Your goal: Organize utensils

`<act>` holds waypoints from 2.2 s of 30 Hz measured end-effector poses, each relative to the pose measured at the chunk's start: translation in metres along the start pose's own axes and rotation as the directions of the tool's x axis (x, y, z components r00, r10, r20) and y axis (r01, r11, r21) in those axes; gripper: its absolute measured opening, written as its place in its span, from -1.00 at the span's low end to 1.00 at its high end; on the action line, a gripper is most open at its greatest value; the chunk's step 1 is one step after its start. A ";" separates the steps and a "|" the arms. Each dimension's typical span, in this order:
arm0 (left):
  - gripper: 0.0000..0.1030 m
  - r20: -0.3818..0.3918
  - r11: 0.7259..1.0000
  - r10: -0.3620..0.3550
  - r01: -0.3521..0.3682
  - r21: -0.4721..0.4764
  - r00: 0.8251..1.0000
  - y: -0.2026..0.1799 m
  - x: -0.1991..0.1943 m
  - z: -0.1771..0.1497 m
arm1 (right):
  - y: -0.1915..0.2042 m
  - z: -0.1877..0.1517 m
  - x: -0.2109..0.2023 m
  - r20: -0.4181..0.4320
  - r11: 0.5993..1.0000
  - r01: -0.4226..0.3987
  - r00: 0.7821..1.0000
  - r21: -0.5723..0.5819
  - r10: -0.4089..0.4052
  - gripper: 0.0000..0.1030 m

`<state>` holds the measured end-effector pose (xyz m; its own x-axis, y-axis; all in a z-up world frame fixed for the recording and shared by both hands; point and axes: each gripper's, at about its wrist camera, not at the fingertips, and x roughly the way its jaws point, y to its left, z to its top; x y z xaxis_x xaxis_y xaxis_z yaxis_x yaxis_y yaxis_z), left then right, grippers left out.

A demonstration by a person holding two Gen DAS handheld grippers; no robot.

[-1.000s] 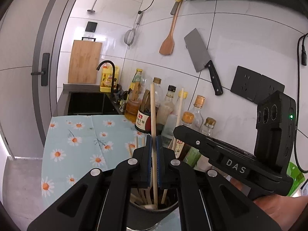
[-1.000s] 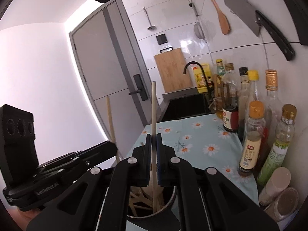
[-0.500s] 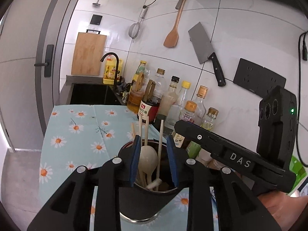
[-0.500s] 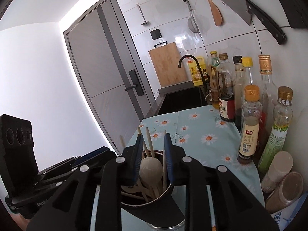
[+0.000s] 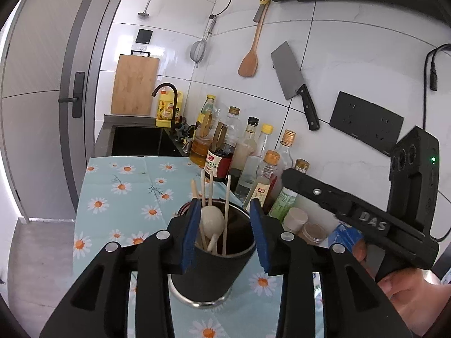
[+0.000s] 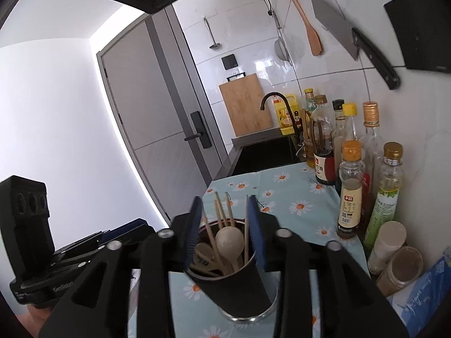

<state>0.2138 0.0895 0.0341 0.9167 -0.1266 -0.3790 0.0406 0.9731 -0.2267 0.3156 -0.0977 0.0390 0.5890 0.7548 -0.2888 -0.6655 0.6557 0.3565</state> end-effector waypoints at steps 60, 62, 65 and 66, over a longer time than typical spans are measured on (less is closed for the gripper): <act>0.87 -0.194 0.966 0.248 -0.256 -0.019 0.949 -0.115 -0.133 -0.154 | -0.007 -0.131 -0.190 -0.248 0.989 -0.055 0.968 -0.138 0.020 0.91; 0.87 -0.193 0.966 0.251 -0.259 -0.019 0.949 -0.115 -0.133 -0.154 | -0.010 -0.132 -0.192 -0.251 0.990 -0.051 0.968 -0.131 0.016 0.91; 0.87 -0.195 0.966 0.251 -0.259 -0.015 0.948 -0.117 -0.134 -0.155 | -0.011 -0.135 -0.194 -0.260 0.989 -0.046 0.966 -0.139 0.009 0.91; 0.87 -0.195 0.966 0.250 -0.258 -0.015 0.948 -0.117 -0.134 -0.155 | -0.010 -0.136 -0.195 -0.260 0.988 -0.044 0.966 -0.149 0.004 0.91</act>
<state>0.0250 -0.0375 -0.0277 0.8018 0.0858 -0.5914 -0.2034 0.9697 -0.1351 0.1457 -0.2491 -0.0289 0.4472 0.7358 -0.5086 -0.7517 0.6173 0.2321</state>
